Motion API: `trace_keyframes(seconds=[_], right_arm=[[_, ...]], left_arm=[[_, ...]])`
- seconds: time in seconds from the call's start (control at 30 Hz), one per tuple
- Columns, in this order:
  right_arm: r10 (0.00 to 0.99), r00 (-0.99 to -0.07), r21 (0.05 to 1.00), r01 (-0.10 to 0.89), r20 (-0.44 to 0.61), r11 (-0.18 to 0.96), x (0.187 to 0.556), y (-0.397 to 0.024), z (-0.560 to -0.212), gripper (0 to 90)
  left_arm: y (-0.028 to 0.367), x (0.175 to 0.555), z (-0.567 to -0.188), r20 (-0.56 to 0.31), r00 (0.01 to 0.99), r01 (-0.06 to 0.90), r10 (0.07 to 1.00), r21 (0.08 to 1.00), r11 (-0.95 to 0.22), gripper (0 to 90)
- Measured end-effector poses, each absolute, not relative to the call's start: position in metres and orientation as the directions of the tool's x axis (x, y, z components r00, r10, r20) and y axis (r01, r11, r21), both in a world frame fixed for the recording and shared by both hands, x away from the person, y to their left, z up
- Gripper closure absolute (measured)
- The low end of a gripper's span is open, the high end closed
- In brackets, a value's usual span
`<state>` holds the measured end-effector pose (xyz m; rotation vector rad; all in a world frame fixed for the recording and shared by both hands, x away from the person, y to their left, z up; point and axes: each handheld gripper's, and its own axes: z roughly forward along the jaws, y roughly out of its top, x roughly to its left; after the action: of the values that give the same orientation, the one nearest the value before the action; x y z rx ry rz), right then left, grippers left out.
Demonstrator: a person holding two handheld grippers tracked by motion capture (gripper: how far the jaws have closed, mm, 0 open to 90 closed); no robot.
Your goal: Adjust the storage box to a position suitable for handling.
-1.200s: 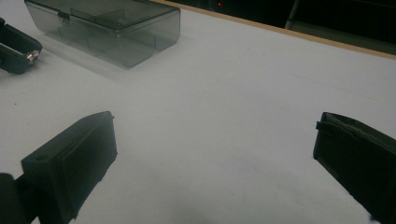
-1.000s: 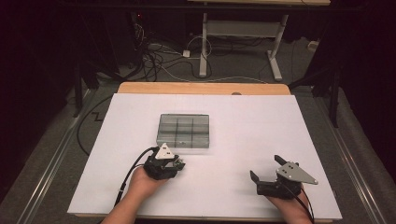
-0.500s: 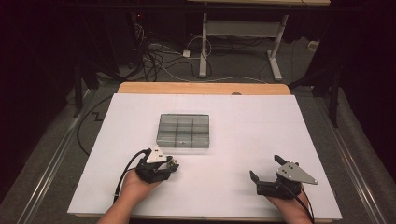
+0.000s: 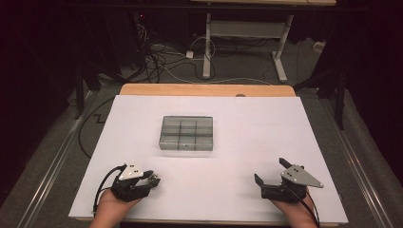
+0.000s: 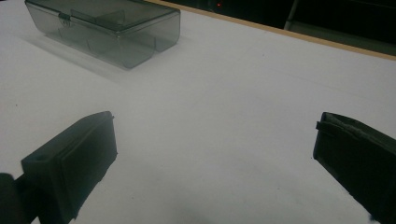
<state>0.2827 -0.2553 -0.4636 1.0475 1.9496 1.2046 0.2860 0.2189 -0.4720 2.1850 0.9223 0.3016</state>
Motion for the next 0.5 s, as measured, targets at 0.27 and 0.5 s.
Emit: trace_keyframes(seconds=[0.27, 0.5], right_arm=[[0.859, -0.503, 0.913, 0.299, -0.096, 0.277, 0.2833, -0.2537, -0.4631, 0.3], [0.863, -0.497, 0.915, 0.299, -0.094, 0.272, 0.2828, -0.2559, -0.4628, 0.3]], left_arm=[[0.2175, 0.2841, -0.4800, -0.046, 0.722, 0.526, 0.690, 0.684, -0.505, 55.1], [0.2179, 0.2875, -0.4824, -0.043, 0.721, 0.525, 0.692, 0.685, -0.505, 55.1]])
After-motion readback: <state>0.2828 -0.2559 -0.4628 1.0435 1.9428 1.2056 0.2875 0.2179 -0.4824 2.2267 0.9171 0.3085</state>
